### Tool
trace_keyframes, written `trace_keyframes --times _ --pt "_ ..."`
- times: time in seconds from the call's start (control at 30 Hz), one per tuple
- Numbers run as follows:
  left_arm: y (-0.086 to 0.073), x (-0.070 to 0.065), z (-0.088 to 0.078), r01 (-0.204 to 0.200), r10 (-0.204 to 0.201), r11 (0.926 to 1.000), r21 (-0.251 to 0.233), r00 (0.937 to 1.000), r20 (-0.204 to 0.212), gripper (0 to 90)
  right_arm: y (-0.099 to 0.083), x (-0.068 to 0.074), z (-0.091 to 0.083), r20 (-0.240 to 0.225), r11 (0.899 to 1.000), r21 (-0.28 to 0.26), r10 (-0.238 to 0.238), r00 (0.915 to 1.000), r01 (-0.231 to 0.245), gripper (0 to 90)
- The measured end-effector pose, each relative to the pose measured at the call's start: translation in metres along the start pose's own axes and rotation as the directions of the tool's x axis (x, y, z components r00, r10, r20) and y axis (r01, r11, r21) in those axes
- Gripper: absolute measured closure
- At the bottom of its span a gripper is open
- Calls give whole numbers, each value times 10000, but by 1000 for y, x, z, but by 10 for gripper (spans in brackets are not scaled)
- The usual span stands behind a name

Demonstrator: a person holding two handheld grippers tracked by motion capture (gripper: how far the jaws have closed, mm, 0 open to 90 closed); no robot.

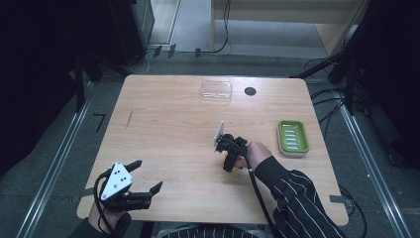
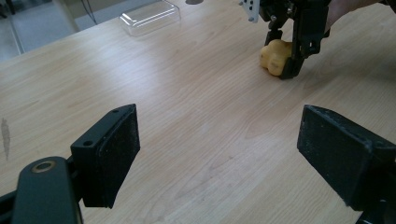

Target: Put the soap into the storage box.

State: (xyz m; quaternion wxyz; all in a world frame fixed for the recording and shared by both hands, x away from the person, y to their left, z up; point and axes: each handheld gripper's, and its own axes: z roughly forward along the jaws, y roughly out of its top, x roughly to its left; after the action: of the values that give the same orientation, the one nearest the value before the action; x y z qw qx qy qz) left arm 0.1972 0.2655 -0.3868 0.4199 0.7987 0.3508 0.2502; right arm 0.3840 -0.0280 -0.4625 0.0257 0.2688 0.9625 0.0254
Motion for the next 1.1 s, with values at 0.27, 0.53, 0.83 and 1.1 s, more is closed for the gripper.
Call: trace_keyframes --times 0.27,0.53,0.83,1.1 --pt "0 0 0 36 -36 10000 -31 10000 -16 136 -2 0 -4 33 10000 -38 2 10000 -1 276" --pt "0 0 0 29 -29 10000 -27 10000 -13 136 -10 -1 -8 78 9999 -60 130 9999 -129 276" --pt "1 0 2 37 -37 10000 -64 10000 -18 136 -18 -3 -9 137 9997 23 245 9996 -245 276" --pt "1 3 4 15 -15 10000 -47 10000 38 136 -30 -11 -12 210 9982 64 599 9980 -601 276"
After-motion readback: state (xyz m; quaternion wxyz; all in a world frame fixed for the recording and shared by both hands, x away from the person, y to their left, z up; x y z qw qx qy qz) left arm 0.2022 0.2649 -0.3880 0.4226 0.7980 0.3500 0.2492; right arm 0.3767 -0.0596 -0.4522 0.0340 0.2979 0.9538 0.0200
